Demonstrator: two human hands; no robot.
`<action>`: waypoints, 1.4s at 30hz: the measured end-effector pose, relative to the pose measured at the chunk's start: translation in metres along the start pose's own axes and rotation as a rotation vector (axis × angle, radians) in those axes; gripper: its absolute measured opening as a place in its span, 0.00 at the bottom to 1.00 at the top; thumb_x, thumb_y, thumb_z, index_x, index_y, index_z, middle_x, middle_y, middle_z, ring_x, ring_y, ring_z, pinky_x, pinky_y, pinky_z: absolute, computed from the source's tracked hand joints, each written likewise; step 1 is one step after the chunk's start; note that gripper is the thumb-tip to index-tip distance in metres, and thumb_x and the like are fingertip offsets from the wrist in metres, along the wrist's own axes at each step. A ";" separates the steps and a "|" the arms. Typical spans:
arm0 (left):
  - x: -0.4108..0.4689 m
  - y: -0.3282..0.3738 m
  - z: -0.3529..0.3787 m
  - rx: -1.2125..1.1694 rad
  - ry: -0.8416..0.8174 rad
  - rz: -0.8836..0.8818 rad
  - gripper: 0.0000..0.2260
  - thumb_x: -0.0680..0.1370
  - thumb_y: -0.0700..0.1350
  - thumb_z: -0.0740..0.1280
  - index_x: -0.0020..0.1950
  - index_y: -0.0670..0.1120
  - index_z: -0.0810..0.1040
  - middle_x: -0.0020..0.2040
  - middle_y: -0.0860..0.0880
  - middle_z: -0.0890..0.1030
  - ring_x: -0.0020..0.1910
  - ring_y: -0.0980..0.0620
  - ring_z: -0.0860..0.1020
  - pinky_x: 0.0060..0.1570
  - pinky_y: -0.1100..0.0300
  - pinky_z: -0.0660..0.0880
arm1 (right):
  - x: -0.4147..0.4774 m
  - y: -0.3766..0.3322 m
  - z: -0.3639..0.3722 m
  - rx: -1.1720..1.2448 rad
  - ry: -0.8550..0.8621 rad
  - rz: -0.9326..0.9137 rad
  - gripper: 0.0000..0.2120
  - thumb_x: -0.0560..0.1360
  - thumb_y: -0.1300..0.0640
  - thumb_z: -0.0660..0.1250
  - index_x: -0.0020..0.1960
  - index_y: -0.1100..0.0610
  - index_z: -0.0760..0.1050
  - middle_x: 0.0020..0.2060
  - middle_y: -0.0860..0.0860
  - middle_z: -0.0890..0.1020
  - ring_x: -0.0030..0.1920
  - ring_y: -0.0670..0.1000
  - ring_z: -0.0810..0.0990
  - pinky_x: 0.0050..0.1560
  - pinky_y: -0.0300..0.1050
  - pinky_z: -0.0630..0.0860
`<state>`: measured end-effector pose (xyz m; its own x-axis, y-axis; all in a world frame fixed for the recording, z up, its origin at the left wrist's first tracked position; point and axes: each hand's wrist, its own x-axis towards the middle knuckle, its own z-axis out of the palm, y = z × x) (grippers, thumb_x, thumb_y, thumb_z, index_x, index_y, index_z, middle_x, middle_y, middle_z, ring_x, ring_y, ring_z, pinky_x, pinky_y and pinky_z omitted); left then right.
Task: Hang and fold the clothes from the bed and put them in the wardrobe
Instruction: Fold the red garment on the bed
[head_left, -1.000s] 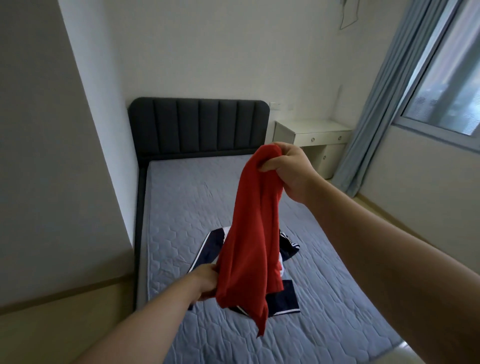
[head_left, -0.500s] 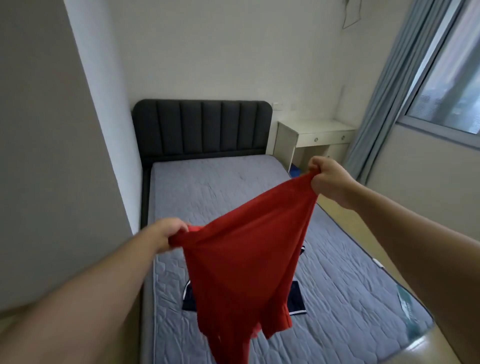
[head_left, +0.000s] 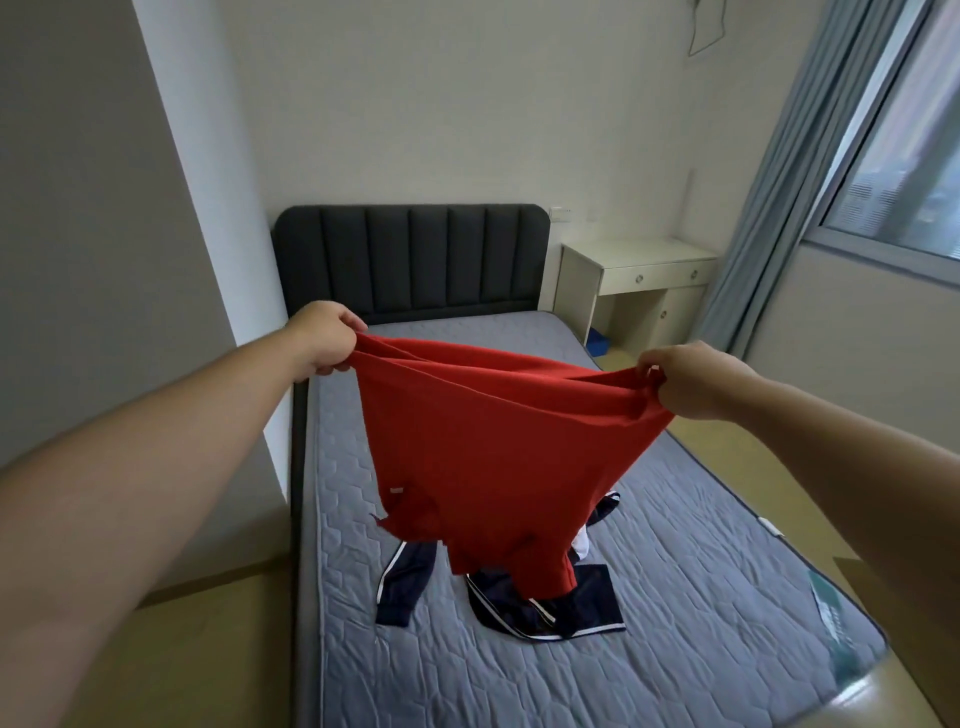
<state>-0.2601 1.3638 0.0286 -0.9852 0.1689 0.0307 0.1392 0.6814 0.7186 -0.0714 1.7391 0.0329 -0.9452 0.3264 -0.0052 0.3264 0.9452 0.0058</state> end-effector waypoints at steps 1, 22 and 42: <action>-0.001 0.002 0.002 -0.027 -0.015 -0.018 0.13 0.81 0.34 0.58 0.53 0.46 0.80 0.44 0.43 0.81 0.35 0.48 0.77 0.28 0.60 0.71 | 0.000 -0.002 0.000 -0.003 -0.016 0.001 0.12 0.77 0.59 0.61 0.50 0.43 0.76 0.41 0.45 0.81 0.43 0.48 0.80 0.45 0.50 0.83; -0.062 0.089 0.073 -0.467 -0.588 0.511 0.25 0.72 0.43 0.79 0.67 0.48 0.77 0.60 0.52 0.83 0.58 0.52 0.83 0.54 0.58 0.80 | -0.015 -0.112 -0.027 1.531 -0.125 0.162 0.19 0.78 0.43 0.69 0.55 0.60 0.81 0.51 0.59 0.86 0.50 0.58 0.87 0.53 0.55 0.83; -0.064 0.071 0.095 -0.467 -0.395 0.290 0.11 0.78 0.39 0.71 0.60 0.43 0.80 0.51 0.42 0.85 0.49 0.44 0.85 0.50 0.42 0.83 | -0.018 -0.121 -0.011 1.697 -0.169 0.022 0.13 0.82 0.64 0.60 0.60 0.61 0.80 0.52 0.58 0.86 0.52 0.57 0.86 0.51 0.49 0.83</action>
<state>-0.1780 1.4696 0.0115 -0.7917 0.6063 0.0754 0.2468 0.2045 0.9472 -0.0935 1.6187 0.0437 -0.9661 0.2296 -0.1182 0.0841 -0.1530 -0.9846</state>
